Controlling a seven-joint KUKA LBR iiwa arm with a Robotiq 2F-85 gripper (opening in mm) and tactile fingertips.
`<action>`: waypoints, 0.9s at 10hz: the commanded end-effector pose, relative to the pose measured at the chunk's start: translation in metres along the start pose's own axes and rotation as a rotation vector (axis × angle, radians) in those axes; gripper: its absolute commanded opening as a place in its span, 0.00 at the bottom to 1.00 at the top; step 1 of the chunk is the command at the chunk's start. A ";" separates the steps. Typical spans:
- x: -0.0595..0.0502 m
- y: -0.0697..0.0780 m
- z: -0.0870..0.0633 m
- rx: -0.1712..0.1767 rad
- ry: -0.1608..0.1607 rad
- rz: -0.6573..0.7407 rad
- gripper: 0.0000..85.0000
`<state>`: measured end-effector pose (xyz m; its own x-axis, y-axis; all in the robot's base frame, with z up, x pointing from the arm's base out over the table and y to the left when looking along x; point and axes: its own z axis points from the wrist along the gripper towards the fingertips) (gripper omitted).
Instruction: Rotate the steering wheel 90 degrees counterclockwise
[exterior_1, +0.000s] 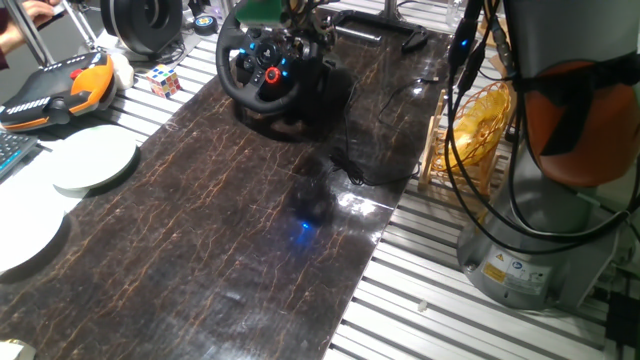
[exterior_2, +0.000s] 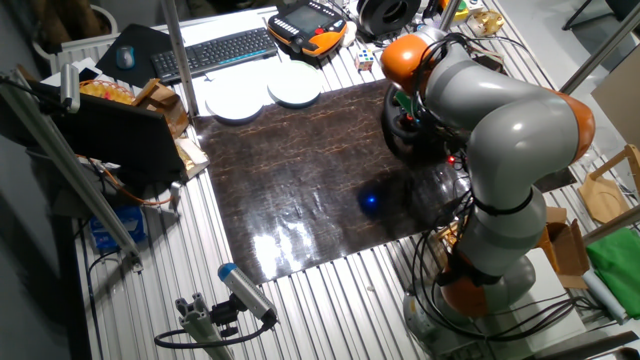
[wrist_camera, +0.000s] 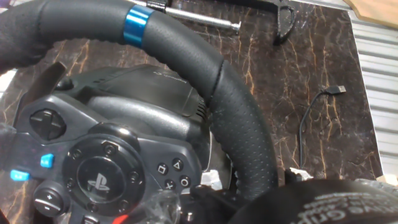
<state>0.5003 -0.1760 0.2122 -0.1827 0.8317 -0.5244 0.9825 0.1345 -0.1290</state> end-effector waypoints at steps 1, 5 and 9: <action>-0.001 0.000 0.001 0.002 -0.004 -0.007 0.66; -0.004 -0.001 0.003 0.004 -0.004 -0.028 0.56; -0.006 -0.001 0.004 0.010 0.003 -0.088 0.21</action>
<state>0.5005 -0.1835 0.2126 -0.2715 0.8179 -0.5074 0.9613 0.2042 -0.1851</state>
